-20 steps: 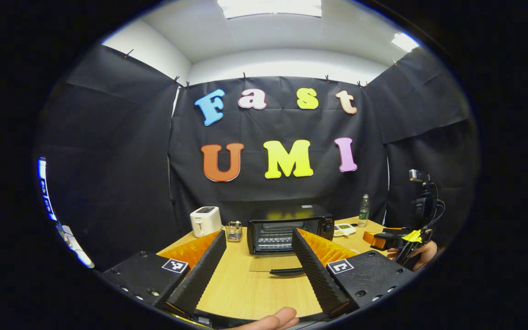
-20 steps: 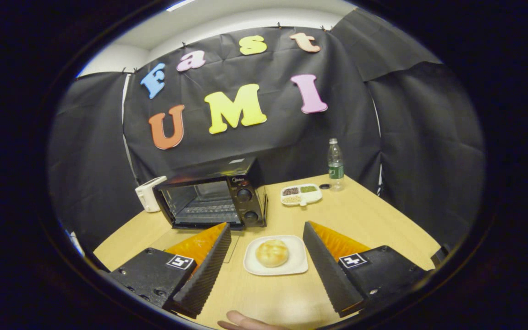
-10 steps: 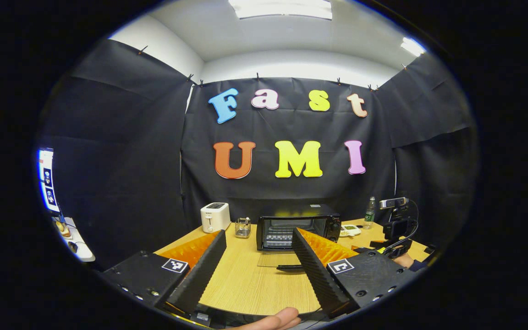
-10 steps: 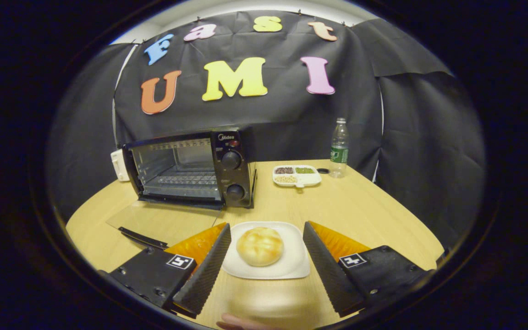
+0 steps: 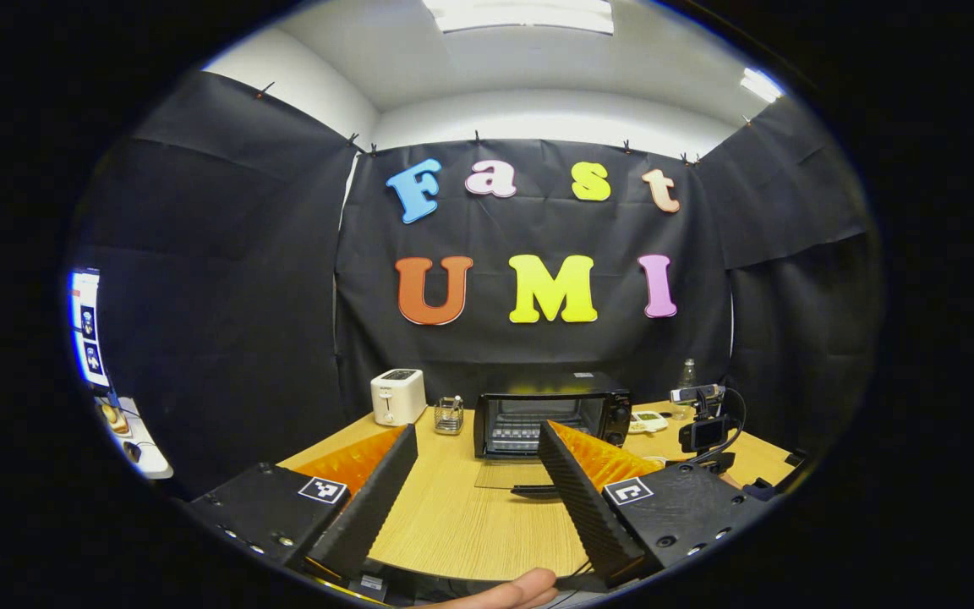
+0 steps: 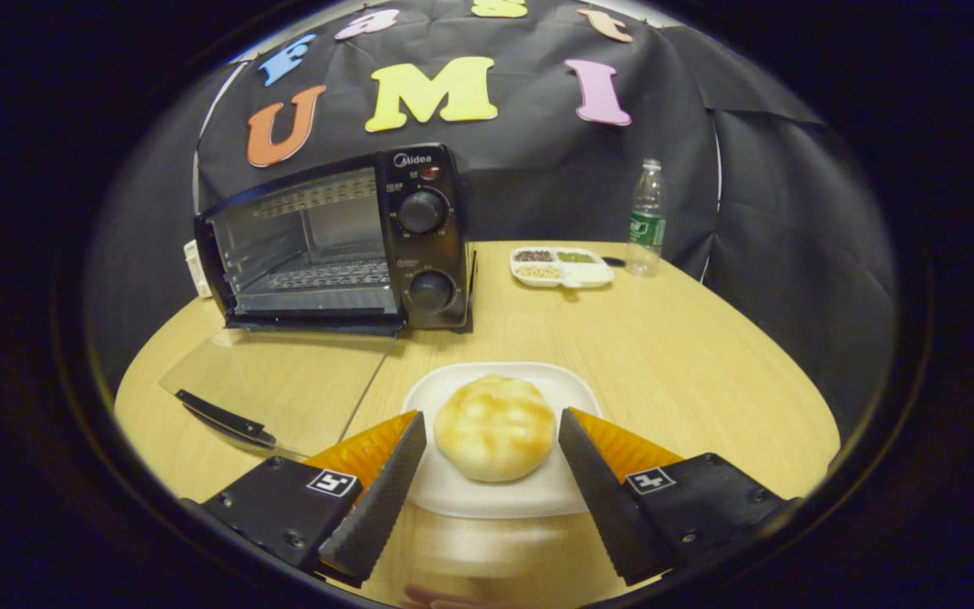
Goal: Open the electric oven with the left hand, put the food in, and close the electric oven.
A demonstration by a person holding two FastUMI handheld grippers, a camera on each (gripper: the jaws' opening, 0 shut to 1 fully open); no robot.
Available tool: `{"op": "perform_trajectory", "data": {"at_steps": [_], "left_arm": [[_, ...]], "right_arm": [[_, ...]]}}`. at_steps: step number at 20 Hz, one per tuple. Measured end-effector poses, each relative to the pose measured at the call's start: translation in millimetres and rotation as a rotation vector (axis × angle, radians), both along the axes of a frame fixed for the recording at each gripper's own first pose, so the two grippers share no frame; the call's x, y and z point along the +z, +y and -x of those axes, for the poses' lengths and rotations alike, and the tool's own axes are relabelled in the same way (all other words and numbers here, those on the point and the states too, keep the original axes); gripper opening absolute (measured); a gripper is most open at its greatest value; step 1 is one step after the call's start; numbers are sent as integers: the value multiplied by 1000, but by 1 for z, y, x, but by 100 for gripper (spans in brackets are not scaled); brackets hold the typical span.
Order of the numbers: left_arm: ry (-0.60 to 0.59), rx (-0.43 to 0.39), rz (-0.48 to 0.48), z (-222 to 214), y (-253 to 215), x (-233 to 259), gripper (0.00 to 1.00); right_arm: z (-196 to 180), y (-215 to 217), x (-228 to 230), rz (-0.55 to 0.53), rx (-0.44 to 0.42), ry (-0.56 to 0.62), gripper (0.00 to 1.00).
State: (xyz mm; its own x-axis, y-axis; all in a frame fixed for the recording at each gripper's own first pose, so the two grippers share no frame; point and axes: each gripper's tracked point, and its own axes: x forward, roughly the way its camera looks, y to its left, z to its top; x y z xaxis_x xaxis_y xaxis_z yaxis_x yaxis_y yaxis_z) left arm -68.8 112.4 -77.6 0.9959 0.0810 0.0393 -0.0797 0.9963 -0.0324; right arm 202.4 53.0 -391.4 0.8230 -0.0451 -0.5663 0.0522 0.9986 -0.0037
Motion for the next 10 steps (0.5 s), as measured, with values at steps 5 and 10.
{"op": "perform_trajectory", "data": {"at_steps": [5, 10], "left_arm": [[8, -1, 20, 0, 5, -4, 95], [9, -7, 20, 3, 6, -2, 95]], "right_arm": [[1, 1, 0, -19, -18, -5, 92], [8, 7, 16, -60, -13, -35, 87]]}}
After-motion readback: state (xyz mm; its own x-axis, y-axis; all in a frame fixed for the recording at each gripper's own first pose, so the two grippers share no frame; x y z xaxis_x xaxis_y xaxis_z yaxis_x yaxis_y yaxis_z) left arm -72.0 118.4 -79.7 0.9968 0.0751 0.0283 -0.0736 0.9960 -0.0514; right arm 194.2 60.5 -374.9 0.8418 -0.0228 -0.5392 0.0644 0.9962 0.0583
